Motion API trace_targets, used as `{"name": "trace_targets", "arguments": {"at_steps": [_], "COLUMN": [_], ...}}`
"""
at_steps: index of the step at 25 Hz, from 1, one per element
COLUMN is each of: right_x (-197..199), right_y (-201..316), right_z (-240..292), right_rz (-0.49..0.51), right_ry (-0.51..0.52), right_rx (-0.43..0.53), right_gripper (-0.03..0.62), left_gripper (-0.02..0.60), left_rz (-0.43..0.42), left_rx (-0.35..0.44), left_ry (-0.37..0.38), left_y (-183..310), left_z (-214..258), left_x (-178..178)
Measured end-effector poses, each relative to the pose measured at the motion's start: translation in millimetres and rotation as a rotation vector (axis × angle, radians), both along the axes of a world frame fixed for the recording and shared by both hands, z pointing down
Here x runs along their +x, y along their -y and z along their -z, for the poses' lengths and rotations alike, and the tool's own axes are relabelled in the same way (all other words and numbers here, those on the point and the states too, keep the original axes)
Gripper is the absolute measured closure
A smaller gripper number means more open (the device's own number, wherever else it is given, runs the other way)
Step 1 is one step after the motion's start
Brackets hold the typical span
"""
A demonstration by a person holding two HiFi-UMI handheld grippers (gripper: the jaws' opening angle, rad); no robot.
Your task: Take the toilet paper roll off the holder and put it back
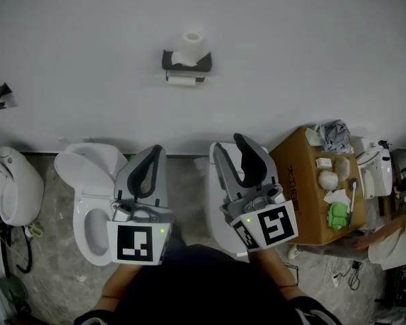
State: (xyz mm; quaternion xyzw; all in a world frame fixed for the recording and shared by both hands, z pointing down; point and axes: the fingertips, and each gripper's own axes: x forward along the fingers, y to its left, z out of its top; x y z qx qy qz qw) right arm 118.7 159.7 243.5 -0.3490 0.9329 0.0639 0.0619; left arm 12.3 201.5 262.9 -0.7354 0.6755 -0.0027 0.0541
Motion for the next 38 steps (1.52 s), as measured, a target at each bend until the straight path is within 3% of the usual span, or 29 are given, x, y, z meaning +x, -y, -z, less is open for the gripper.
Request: {"name": "trace_targets", "arguments": {"at_steps": [7,16,26,31,38], "right_x": [-38,-72,-84,-93,-106], "right_y": [69,120,138,160,207], "right_z": [2,-9,-8,-7,-9], "right_rz": [-0.047,-0.102,-0.135,-0.134,-0.125], "right_ry": [0.019,0.026,0.017,0.012,0.009], "right_rx": [-0.011,-0.03,-0.027,-0.015,-0.014], "right_gripper": [0.439,0.439,0.437,0.431,0.421], "left_gripper": [0.583,0.583,0.583,0.583,0.583], "left_rz": [-0.046,-0.113,-0.164,-0.164,-0.171], "left_rx": [0.004,-0.017,-0.019,0.01,-0.01], "left_ry": [0.017,0.004,-0.007,0.018,0.009], "left_y": [70,126,148,168,209], "left_z": [5,-7,-8,-7,-8], "left_x": [-40,-74,-81,-92,-100]}}
